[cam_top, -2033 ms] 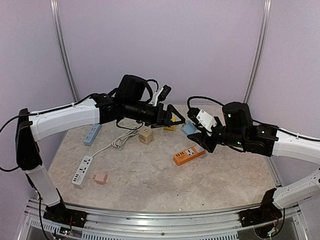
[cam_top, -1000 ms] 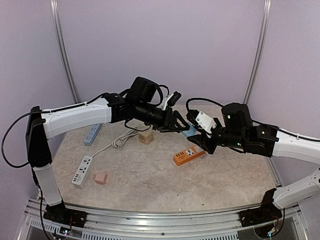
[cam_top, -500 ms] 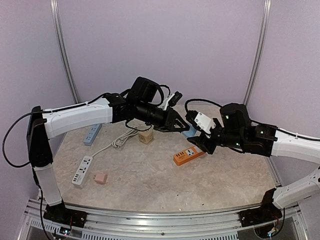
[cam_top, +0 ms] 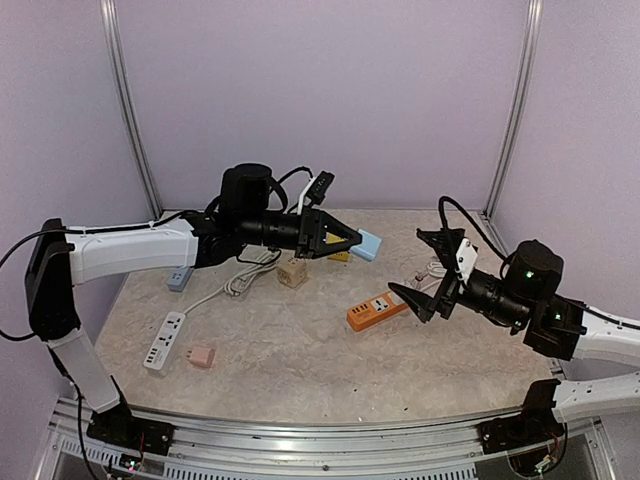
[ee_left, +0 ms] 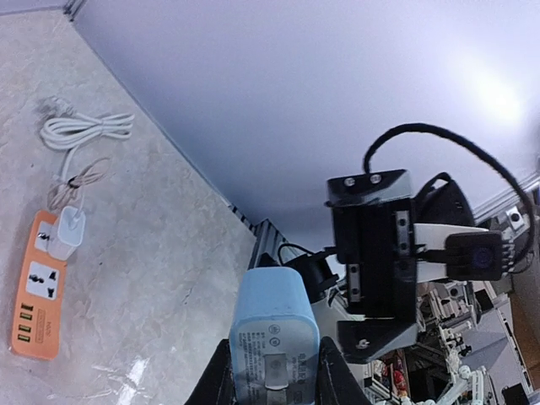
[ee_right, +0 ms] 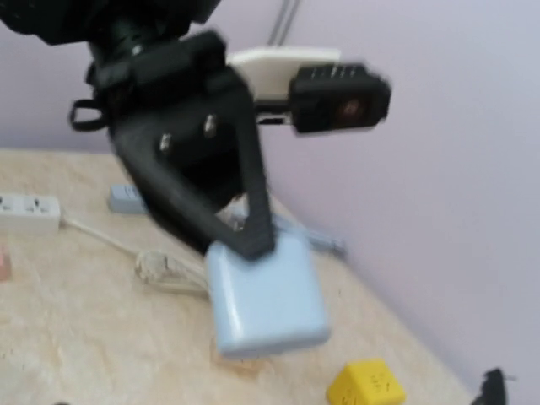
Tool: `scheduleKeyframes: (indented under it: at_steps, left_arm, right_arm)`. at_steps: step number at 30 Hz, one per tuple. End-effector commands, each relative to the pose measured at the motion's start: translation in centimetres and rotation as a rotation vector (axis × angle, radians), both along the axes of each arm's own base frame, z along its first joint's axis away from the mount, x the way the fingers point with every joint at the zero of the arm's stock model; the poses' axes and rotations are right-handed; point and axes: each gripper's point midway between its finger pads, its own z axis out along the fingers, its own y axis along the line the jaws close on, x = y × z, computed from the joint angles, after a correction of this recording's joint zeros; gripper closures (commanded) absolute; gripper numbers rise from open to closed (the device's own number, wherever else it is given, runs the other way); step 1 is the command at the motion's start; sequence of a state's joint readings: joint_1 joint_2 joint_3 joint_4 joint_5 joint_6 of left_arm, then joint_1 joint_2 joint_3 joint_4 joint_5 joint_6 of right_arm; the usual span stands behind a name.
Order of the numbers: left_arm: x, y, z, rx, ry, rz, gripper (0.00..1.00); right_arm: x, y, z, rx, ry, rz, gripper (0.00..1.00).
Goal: Insert the plug
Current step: Pass from the right arm to the left
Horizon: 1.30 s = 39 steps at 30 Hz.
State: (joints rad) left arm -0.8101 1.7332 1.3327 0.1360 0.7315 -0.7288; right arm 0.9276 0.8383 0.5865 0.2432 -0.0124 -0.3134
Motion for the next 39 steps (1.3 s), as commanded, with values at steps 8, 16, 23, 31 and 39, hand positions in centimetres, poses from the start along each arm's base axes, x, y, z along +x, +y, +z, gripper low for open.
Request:
scheduleKeyframes:
  at_steps: [8,16,23,31,39]
  left_arm:
    - [-3.7,0.2,8.5,-0.339,-0.08,-0.171,1.0]
    - [-4.5,-0.8,7.8,-0.35,-0.04,-0.211,1.0]
    - [-5.2,-1.4,7.7,-0.349,-0.025,-0.251,1.0]
    - [-5.5,-1.7,7.2,-0.343,-0.006,-0.271,1.0]
    - [-5.5,-1.9,7.0,-0.347,0.007,-0.279,1.0]
  right_arm:
    - [-1.3,2.0,2.9,0.157,-0.177,0.116,0.03]
    - [-0.8,2.6,3.5,0.158,-0.258,0.104,0.04]
    - [-0.3,3.2,3.7,0.14,-0.299,0.092,0.05]
    - [-1.2,3.9,4.1,0.122,-0.326,0.158,0.12]
    - [-1.5,4.2,4.3,0.12,-0.325,0.185,0.41]
